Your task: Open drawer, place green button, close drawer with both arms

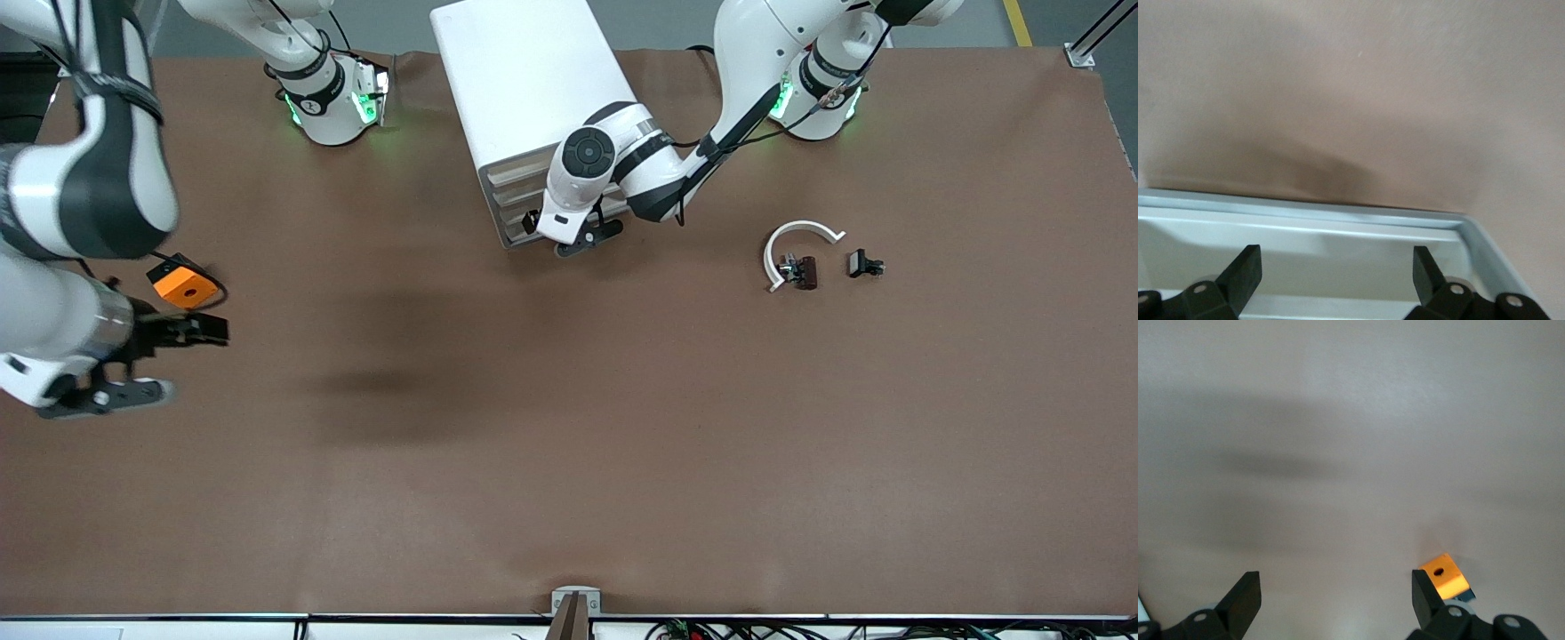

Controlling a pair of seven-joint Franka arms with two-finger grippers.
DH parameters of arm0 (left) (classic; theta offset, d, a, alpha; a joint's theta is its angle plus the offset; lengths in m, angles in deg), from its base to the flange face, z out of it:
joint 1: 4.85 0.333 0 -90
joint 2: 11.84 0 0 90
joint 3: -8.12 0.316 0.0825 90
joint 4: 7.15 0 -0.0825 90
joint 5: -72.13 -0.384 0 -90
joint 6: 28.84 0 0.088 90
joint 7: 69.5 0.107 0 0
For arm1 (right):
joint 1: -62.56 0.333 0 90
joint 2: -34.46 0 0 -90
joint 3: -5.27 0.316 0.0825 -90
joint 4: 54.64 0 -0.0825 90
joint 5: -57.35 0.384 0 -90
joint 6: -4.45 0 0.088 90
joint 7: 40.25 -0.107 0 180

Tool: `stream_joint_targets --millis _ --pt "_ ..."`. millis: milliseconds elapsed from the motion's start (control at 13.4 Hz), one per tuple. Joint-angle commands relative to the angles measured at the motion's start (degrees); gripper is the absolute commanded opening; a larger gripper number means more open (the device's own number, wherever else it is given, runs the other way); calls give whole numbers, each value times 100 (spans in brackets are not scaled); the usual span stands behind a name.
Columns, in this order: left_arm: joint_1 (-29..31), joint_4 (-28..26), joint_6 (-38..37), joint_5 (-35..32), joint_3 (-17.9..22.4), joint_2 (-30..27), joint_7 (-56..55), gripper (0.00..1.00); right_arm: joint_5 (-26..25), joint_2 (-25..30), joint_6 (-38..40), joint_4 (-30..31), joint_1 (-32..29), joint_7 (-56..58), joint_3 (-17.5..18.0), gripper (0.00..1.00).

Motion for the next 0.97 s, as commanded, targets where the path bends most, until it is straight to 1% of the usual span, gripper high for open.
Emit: stream_joint_targets --millis 0,74,223,372,520,669,818,892 --pt "509 346 -253 56 -33 -136 22 100 26 369 320 97 -182 -121 103 100" --pt "668 425 -428 -31 -33 -223 100 100 17 483 443 97 -270 -139 103 100" --pt "1037 627 -832 -610 -33 -391 320 100 -1 641 584 97 -376 -148 103 100" --pt "1388 891 -1525 -1059 -33 -566 347 100 -1 765 725 88 -472 -165 103 100" --pt "1731 1155 -2211 -1384 -33 -768 434 100 -62 765 734 44 -491 -165 95 100" --pt "2091 1418 -2870 -1482 -41 -883 976 100 -115 783 734 -69 -508 -209 86 100" --pt "2556 1638 -3215 -1483 -41 -945 1767 100 -124 774 1066 -376 -508 -236 -45 100" --pt "2777 1665 -3321 -1483 -50 -1006 2110 100 -133 774 1225 -569 -508 -236 -90 100"
